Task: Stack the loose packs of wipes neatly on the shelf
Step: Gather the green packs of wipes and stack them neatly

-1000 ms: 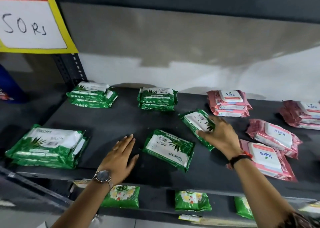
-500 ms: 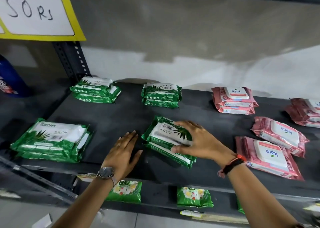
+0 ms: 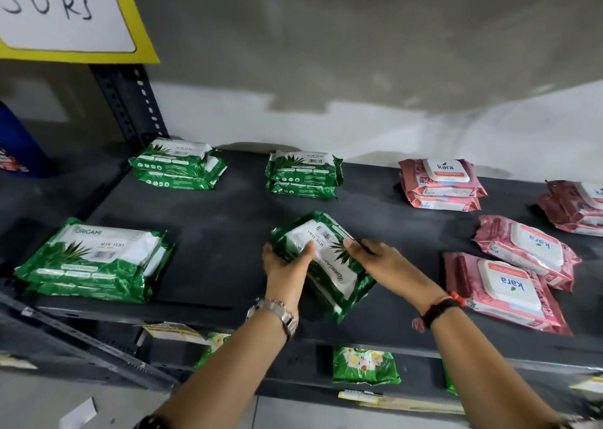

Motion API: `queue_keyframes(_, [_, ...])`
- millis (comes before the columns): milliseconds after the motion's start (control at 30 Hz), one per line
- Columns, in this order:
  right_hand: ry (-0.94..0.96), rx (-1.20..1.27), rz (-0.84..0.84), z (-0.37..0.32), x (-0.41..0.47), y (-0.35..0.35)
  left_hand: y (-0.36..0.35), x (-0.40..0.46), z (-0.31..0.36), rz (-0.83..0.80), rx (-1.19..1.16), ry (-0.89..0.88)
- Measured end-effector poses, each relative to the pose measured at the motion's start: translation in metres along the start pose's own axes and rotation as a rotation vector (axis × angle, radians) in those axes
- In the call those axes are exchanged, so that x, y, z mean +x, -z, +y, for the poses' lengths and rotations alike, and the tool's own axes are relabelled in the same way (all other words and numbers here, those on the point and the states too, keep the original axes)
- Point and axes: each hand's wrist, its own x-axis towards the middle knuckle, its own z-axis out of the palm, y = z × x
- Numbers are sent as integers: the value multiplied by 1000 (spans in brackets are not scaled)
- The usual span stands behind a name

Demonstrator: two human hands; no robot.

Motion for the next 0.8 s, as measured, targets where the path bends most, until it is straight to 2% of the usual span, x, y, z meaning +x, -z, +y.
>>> queue_keyframes(133, [-48, -63, 71, 5, -15, -12, 1, 5, 8, -93, 151, -42])
queue_keyframes(233, [2, -116, 182, 3, 2, 0, 3, -3, -1, -124, 218, 6])
queue_keyframes(333, [127, -24, 95, -7, 23, 7, 0, -5, -8, -136, 313, 1])
queue_keyframes(433, [128, 86, -29, -7, 34, 6, 4, -1, -1, -151, 330, -14])
queue_keyframes(567, [106, 103, 121, 10, 24, 0, 19, 13, 19, -326, 479, -44])
queue_keyframes(633, [45, 141, 199, 20, 13, -5, 21, 19, 22, -242, 592, -121])
queue_keyframes(700, [-22, 157, 267, 24, 9, -6, 21, 17, 21, -26, 663, -271])
queue_keyframes(767, [-31, 152, 302, 21, 11, -1, 22, 8, 13, 111, 621, -354])
queue_keyframes(800, [-19, 174, 288, 18, 13, 2, 23, 3, 7, 136, 549, -326])
